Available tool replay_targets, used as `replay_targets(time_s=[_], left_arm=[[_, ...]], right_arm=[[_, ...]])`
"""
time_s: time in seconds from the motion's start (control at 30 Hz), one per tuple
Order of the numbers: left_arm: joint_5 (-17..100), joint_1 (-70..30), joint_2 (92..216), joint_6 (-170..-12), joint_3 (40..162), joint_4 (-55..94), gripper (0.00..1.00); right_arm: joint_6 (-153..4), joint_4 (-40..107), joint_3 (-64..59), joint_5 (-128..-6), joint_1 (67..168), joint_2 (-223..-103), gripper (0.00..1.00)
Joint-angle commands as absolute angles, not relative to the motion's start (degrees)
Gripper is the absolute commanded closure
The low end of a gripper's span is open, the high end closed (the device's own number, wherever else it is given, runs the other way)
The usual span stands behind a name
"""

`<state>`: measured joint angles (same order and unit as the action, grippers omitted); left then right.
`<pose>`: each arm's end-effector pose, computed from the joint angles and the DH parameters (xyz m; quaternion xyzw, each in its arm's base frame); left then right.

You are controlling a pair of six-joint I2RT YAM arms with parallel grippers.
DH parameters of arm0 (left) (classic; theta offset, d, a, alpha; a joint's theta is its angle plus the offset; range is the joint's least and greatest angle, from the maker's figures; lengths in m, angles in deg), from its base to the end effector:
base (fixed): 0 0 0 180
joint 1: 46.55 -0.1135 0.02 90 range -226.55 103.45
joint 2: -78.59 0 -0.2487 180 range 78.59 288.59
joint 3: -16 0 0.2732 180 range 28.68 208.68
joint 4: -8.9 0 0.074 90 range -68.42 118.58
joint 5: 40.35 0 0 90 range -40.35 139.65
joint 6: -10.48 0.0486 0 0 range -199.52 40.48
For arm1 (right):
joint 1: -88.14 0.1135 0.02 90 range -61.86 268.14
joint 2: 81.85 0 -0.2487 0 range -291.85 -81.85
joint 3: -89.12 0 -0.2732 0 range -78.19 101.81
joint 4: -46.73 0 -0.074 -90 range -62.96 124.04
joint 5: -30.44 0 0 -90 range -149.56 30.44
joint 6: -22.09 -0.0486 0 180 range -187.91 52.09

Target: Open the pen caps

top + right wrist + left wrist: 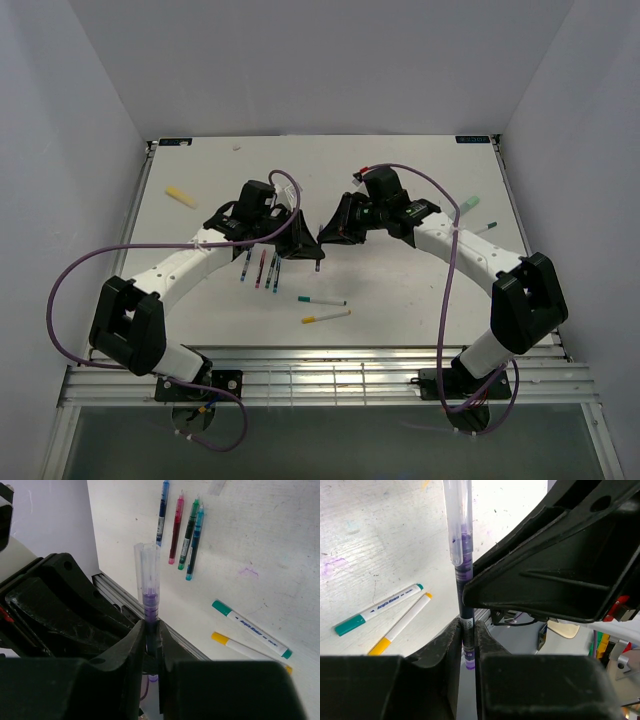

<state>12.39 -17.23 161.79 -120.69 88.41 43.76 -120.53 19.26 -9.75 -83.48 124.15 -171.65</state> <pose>0.2800 -0.1910 0.2287 0.0293 0.8853 -0.4480 0.1214 0.2997 0.2422 0.2512 0.0331 0.8766 0.4417 0.1879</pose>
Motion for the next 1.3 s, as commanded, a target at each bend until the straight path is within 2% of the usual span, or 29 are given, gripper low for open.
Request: replay_targets(time_s=[0.0, 0.23, 0.57, 0.67, 0.77, 0.9, 0.93, 1.03, 1.17, 1.2, 1.27], left_arm=[[12.5, -17.2, 160.5, -118.0, 89.1, 44.3, 0.85], [11.9, -17.2, 160.4, -115.7, 89.4, 46.7, 1.0], [10.5, -17.2, 159.7, -114.1, 90.1, 47.2, 1.0], [9.9, -17.2, 159.5, -113.8, 89.9, 46.8, 1.0], [9.7, -17.3, 159.5, -113.6, 89.9, 46.8, 1.0], [9.3, -17.3, 159.6, -113.4, 90.0, 46.3, 1.0], [9.5, -17.4, 159.6, -113.4, 89.9, 46.2, 1.0], [11.3, -17.4, 159.8, -113.1, 89.6, 46.8, 1.0], [23.5, -17.3, 161.7, -109.3, 91.8, 57.7, 1.0], [26.2, -17.3, 161.7, -108.5, 92.0, 59.2, 1.0], [33.6, -17.0, 160.9, -106.9, 91.3, 61.1, 1.0]], right_arm=[[-119.9, 21.2, -8.6, -84.9, 124.4, -171.2, 0.8], [-117.8, 21.1, -5.8, -85.9, 123.5, -173.9, 0.65], [-116.2, 21.3, -1.2, -88.3, 121.5, -178.7, 0.65], [-115.7, 21.6, -0.8, -88.7, 121.2, -179.8, 0.67], [-115.5, 21.6, 0.2, -90.3, 120.9, -181.2, 0.74], [-115.4, 22.5, 1.0, -92.9, 121.0, -182.9, 0.92], [-115.1, 22.4, 1.2, -92.7, 121.0, -183.3, 0.92], [-113.2, 17.1, 4.1, -87.7, 121.0, -184.2, 0.92], [-107.8, -2.9, 18.8, -62.8, 123.0, -190.3, 0.92], [-107.6, -6.1, 25.1, -58.8, 123.5, -191.6, 0.92], [-107.5, -12.5, 29.9, -49.8, 124.7, -195.2, 0.92]])
